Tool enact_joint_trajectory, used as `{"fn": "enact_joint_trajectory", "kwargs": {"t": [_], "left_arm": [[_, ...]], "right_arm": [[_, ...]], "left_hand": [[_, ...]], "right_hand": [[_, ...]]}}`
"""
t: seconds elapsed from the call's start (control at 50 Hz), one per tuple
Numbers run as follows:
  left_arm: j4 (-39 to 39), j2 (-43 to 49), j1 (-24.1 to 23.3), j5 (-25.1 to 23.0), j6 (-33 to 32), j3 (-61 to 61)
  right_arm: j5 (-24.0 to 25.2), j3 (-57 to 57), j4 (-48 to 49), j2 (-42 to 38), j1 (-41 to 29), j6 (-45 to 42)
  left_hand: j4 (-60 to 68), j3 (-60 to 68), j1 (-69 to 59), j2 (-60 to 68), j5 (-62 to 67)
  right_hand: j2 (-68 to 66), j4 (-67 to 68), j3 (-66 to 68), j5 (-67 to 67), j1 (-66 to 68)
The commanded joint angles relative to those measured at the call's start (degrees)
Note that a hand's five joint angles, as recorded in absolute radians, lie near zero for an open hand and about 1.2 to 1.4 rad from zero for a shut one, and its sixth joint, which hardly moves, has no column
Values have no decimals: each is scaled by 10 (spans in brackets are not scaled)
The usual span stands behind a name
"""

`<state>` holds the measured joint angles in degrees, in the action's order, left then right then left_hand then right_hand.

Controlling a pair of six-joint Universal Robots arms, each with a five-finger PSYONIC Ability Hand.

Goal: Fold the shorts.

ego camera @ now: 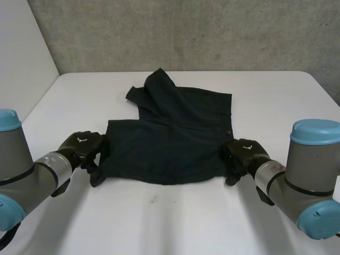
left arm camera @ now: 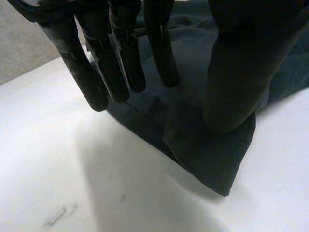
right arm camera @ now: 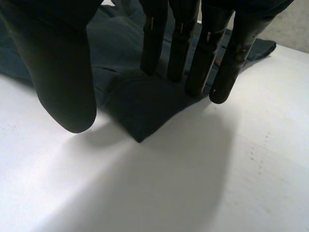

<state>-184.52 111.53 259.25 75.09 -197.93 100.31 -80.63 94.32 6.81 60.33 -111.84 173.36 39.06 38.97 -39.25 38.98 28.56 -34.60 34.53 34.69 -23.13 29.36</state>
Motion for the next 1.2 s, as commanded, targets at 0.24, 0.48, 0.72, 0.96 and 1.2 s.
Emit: {"fn": "enact_joint_trajectory", "kwargs": {"t": [0.24,0.48,0.72,0.96,1.2], "left_arm": [[3,11,-10,5,-58,8],[0,4,-37,12,-60,7],[2,-95,-45,74,-65,55],[5,-142,-67,81,-100,119],[8,-104,-67,81,-98,127]], "right_arm": [[-30,-50,11,-55,-28,-1],[-37,-23,29,28,-22,-48],[-44,-19,4,47,-28,-211],[-38,-20,-47,46,-30,-232],[-38,-19,-47,37,-29,-199]], "left_hand": [[202,203,-200,203,207],[409,410,-408,410,414],[409,410,-408,410,414],[58,59,-56,59,63],[14,15,-12,15,19]], "right_hand": [[-454,455,453,-469,506],[-454,455,453,-469,506],[-454,455,453,-469,506],[-454,455,453,-469,506],[-454,455,453,-469,506]]}}
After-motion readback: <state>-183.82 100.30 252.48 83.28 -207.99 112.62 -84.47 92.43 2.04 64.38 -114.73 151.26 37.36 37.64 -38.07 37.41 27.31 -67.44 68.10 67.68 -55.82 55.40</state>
